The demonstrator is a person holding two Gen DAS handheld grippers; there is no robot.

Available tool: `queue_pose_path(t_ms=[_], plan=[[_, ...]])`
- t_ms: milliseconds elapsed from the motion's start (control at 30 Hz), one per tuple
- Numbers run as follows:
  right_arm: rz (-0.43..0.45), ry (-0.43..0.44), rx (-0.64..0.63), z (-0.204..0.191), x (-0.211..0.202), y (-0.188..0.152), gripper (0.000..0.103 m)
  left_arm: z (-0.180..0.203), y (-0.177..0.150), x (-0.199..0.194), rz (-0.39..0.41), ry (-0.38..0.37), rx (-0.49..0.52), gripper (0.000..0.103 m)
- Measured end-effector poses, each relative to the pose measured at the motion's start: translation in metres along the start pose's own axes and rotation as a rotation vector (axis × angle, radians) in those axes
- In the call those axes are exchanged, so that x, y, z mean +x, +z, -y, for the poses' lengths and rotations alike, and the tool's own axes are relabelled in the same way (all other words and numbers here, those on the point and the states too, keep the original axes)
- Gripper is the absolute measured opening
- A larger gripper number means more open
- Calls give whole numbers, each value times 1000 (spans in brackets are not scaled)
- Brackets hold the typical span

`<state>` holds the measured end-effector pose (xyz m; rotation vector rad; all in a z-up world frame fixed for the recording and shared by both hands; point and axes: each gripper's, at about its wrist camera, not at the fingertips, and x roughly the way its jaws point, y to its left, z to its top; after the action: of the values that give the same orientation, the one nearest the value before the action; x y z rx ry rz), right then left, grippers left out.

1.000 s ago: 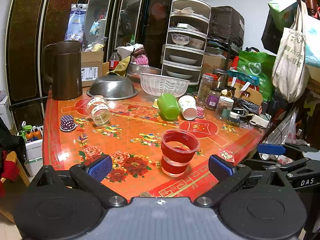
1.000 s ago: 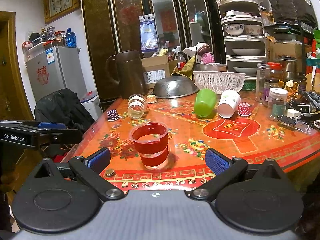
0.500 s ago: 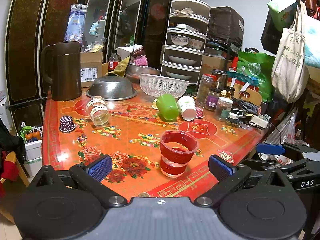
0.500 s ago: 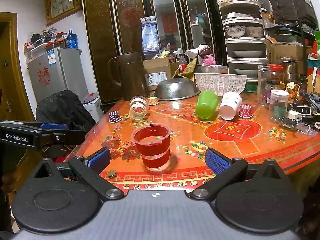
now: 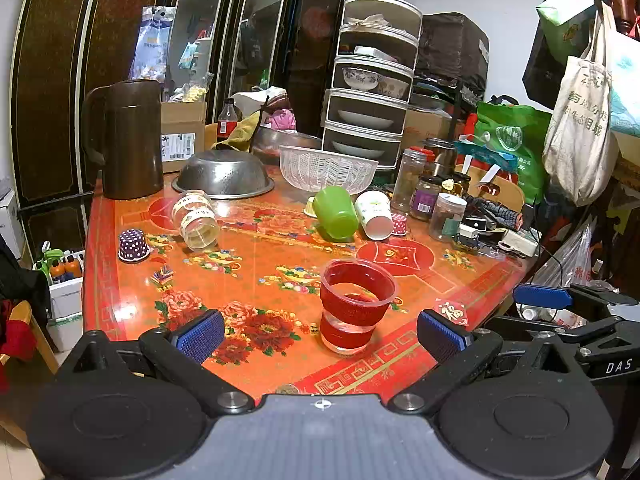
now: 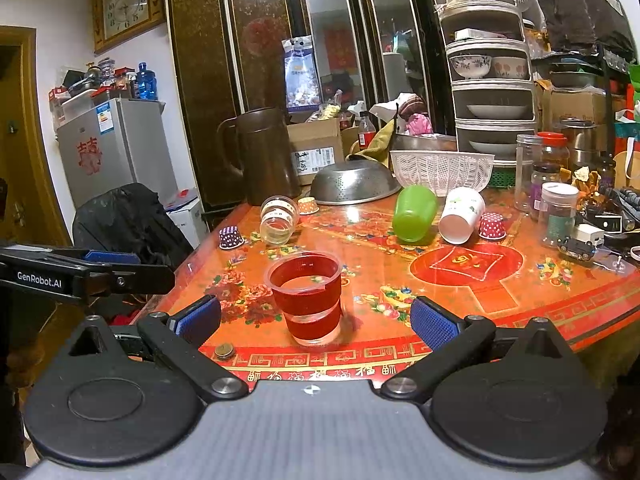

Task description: Flip cup upright

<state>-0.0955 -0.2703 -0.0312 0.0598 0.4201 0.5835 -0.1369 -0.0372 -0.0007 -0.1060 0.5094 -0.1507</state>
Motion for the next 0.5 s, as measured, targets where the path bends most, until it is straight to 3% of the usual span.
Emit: queue_pose_path(t_ms=[500], plan=[[2,1,0,-1,0,0,102,-1,0,0,-1,0,0,103]])
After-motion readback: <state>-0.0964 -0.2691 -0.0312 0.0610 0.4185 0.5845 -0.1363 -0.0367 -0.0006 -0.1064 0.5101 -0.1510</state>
